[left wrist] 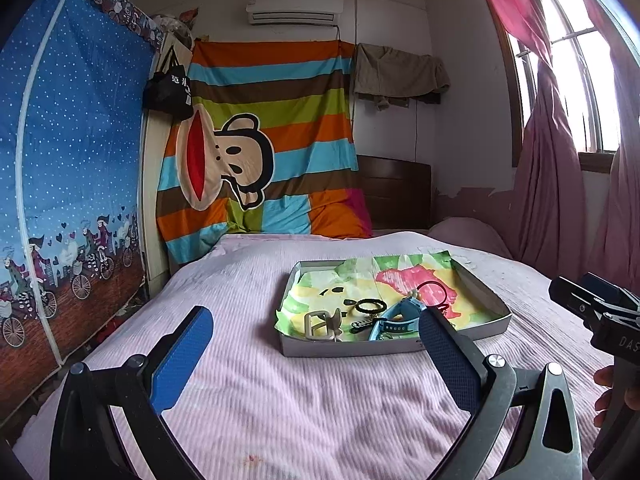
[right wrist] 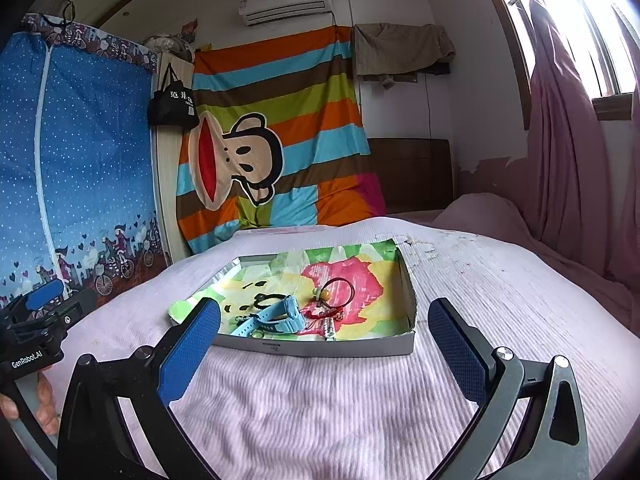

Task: Organize jewelry

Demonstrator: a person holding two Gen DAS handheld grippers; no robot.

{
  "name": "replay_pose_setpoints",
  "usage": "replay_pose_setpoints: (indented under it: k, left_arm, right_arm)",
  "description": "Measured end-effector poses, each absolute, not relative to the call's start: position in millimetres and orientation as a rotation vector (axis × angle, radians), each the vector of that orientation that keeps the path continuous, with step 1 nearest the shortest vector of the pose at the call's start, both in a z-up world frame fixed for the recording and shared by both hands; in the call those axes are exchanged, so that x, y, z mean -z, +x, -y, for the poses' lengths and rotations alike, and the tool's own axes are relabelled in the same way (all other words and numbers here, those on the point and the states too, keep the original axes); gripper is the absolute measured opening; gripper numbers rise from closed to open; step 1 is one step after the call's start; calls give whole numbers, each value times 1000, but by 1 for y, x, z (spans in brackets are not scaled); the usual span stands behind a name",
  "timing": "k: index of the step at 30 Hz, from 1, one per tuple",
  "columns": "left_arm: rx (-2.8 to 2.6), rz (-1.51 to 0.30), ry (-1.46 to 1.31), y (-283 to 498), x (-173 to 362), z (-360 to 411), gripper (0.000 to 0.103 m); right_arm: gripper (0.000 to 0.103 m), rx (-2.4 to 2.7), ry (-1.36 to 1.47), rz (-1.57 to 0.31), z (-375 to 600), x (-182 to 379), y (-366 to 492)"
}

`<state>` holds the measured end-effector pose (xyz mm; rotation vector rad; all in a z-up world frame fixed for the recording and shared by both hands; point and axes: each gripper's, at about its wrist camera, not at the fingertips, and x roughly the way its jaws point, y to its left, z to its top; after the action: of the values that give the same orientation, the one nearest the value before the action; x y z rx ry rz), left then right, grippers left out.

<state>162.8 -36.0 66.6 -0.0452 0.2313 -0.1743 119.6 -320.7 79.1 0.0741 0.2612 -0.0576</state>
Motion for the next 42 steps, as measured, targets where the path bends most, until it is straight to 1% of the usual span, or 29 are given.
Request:
replay_pose_setpoints:
  k: [8,15,24,42]
  left_arm:
    - [189,-256,-63,156,-67,38,103]
    - [182,-253,-54,143,-54,29,103]
    - [175,-272,-71,121,-43,25,103]
    - [135,-332,-53,86,-31,25,103]
  right_arm:
    - [102,46,67,-285,310,-76,105]
    - [102,46,57,-302,307,-70,99]
    - [102,56,59,-314,309,-53,76]
    - [102,61,76,-312,318,-46,28]
